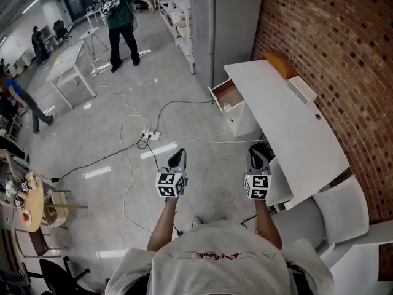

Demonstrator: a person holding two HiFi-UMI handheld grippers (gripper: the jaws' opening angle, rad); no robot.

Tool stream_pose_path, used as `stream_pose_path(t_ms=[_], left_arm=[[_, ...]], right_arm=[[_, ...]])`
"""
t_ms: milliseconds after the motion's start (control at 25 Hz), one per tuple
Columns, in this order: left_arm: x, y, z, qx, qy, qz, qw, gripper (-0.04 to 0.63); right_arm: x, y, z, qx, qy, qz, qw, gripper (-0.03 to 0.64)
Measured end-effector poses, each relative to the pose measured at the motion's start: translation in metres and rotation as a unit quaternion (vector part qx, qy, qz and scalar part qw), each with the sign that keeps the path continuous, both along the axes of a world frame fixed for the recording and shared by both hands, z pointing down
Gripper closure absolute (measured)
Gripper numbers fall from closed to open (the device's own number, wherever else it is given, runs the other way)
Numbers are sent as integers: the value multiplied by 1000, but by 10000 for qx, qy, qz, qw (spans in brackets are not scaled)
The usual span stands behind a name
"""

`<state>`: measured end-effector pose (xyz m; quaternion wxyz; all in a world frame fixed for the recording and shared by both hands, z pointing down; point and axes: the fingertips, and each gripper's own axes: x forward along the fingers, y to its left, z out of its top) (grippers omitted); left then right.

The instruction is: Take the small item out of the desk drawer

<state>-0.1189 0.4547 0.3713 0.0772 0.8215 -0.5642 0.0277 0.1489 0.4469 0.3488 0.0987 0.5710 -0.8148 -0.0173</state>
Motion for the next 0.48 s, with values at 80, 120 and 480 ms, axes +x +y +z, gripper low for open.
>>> stream_pose_path(t_ms=[80,120,480], left_arm=[[2,-2,-7,31,37,2,10000,586],[3,-3,-9,43,57,0,10000,586],[11,-8,-11,62,84,16,9999,586]], right_arm=[[0,-3,-2,23,13,-10,10000,604],[1,-4,-3,33,16,-14,10000,603],[6,-9,-5,54,29,-27,10000,604]])
